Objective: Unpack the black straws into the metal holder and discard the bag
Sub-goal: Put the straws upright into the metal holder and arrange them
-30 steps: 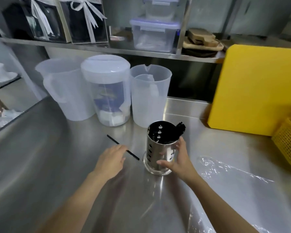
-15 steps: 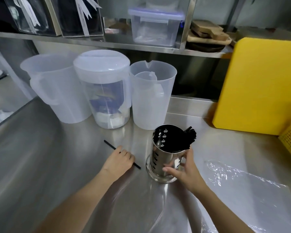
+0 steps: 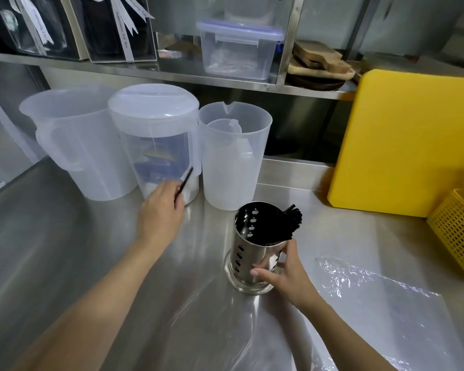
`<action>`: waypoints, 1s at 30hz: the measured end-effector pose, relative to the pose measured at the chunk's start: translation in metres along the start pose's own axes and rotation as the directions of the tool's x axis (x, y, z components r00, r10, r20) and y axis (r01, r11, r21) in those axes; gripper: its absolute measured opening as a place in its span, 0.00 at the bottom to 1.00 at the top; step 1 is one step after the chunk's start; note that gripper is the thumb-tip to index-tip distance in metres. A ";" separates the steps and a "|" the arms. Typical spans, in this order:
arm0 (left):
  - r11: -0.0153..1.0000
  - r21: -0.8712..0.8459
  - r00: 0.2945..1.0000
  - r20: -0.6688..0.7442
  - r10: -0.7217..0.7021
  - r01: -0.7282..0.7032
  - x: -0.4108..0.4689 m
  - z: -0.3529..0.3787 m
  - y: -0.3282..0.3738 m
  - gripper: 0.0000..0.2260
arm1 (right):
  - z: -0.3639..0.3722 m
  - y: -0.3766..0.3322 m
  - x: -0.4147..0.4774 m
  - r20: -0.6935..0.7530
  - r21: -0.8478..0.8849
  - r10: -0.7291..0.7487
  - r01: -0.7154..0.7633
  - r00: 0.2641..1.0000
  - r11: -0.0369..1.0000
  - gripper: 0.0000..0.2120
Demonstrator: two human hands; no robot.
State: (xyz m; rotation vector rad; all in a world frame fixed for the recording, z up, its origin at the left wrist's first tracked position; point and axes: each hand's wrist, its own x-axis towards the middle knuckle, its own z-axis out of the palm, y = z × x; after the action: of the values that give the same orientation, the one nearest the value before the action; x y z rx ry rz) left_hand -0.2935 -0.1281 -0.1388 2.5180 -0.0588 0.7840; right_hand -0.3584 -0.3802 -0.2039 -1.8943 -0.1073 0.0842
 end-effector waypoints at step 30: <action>0.829 -0.540 0.854 0.491 0.170 0.146 -0.026 -0.004 0.098 0.22 | -0.033 -0.026 -0.008 -0.177 -0.025 -0.150 0.148 0.973 0.989 0.36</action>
State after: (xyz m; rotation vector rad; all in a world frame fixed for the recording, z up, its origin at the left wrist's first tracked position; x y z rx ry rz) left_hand -0.3351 -0.2144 -0.1063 2.0698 -0.4300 0.0242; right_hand -0.3641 -0.4035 -0.1688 -1.8902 -0.1278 -0.1887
